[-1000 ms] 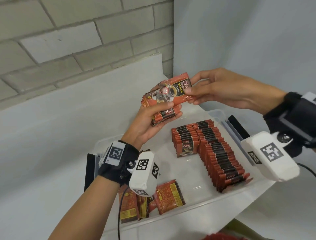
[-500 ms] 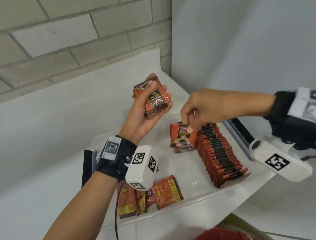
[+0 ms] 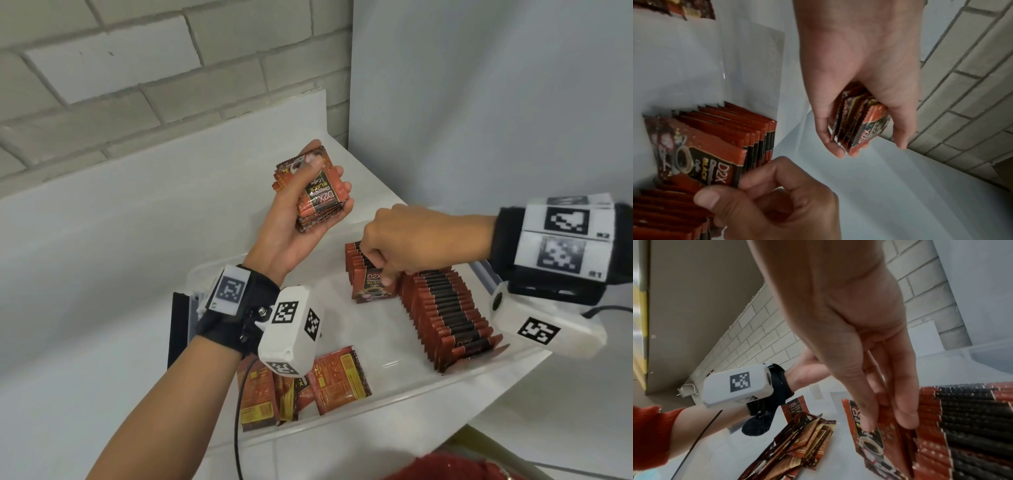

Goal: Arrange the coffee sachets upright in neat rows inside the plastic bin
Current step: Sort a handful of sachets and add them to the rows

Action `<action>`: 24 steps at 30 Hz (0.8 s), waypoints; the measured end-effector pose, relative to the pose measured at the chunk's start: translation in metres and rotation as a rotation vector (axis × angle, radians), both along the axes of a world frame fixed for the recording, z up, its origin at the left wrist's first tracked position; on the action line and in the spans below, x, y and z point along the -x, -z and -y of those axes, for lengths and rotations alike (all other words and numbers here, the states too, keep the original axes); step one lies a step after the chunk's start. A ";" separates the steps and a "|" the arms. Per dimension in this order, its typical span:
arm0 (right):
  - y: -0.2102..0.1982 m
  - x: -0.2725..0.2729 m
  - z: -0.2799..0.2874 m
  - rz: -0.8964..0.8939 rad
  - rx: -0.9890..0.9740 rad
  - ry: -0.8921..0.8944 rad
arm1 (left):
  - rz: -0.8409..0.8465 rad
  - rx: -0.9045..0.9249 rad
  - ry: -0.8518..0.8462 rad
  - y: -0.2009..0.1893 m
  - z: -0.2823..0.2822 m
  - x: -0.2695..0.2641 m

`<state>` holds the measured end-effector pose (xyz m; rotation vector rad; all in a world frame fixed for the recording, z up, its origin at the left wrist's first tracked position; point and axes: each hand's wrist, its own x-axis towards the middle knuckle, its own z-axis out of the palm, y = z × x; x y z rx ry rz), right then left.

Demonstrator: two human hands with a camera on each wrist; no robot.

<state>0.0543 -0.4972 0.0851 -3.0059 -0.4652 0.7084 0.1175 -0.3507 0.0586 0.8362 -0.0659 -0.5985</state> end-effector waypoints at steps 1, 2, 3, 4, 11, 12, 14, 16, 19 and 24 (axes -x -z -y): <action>0.000 0.001 0.000 -0.005 0.010 -0.003 | 0.000 0.001 0.000 0.001 0.000 0.000; 0.000 0.001 -0.001 -0.004 0.024 -0.008 | -0.003 0.005 0.001 0.001 0.000 -0.001; 0.000 0.001 0.000 0.000 0.036 -0.013 | -0.005 0.011 0.003 0.001 0.000 -0.001; 0.001 0.001 0.000 0.002 0.042 -0.018 | -0.010 0.015 0.003 0.001 0.000 -0.001; 0.006 0.003 0.002 0.020 0.060 -0.048 | -0.055 0.049 0.009 0.000 0.003 0.000; 0.007 0.003 0.002 0.023 0.053 -0.045 | -0.062 0.050 0.008 0.000 0.003 0.001; 0.006 0.003 0.003 0.015 0.030 -0.022 | -0.067 0.061 0.005 0.001 0.003 0.000; 0.002 0.001 0.006 0.001 -0.010 0.017 | -0.060 0.063 -0.001 0.002 0.003 0.000; -0.010 -0.002 0.015 -0.032 -0.120 0.113 | -0.025 0.054 -0.001 0.003 0.002 -0.001; -0.035 -0.004 0.028 0.013 -0.503 0.375 | 0.064 0.057 -0.011 0.003 0.002 -0.001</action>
